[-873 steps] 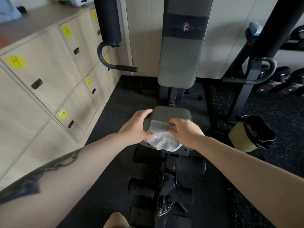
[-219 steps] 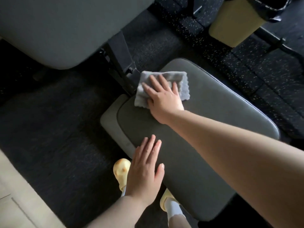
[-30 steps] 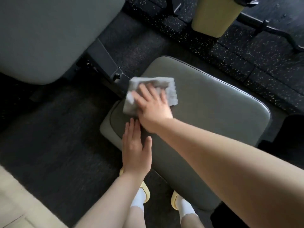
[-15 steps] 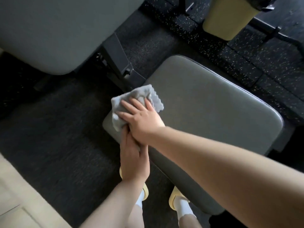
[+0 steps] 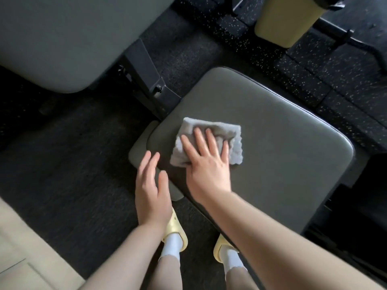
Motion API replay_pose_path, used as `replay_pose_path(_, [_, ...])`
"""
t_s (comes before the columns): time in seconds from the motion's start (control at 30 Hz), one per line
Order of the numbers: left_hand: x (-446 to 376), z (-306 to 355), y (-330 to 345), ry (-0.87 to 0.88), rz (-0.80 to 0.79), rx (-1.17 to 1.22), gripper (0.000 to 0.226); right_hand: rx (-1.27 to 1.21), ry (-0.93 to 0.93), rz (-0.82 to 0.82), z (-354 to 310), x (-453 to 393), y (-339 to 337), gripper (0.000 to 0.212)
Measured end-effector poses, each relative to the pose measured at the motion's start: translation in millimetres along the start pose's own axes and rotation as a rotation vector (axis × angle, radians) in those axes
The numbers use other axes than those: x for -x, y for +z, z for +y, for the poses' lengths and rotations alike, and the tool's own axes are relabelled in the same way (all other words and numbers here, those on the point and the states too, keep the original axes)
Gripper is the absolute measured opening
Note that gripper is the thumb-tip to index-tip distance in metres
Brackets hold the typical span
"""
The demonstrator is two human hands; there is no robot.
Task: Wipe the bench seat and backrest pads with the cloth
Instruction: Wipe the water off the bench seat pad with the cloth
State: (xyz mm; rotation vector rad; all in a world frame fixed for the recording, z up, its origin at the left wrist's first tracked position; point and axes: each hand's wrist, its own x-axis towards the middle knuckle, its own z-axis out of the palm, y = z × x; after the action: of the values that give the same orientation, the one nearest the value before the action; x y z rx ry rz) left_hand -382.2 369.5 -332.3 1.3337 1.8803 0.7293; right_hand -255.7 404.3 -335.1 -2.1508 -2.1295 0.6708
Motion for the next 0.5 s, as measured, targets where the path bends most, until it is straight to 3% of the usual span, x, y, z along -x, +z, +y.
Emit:
replay_pose_path(0.07, [-29,3,3,-0.039,-0.081,-0.111,0.048,0.041,-0.160,-0.063,-9,41,10,0.065])
replay_pose_path(0.2, [-71,4,8,-0.047,-0.208,-0.336,0.058,0.130,-0.446,-0.143,50,105,3,0.058])
replay_pose_path(0.27, [-75,5,14,-0.108,-0.276,-0.332,0.060,0.085,-0.336,-0.116,56,104,1,0.058])
replay_pose_path(0.4, [-77,15,24,-0.242,-0.293,-0.214,0.063,0.028,-0.017,-0.030,-12,52,22,0.062])
replay_pose_path(0.5, [-81,17,15,-0.284,-0.321,-0.161,0.059,0.037,-0.092,-0.078,-39,27,33,0.061])
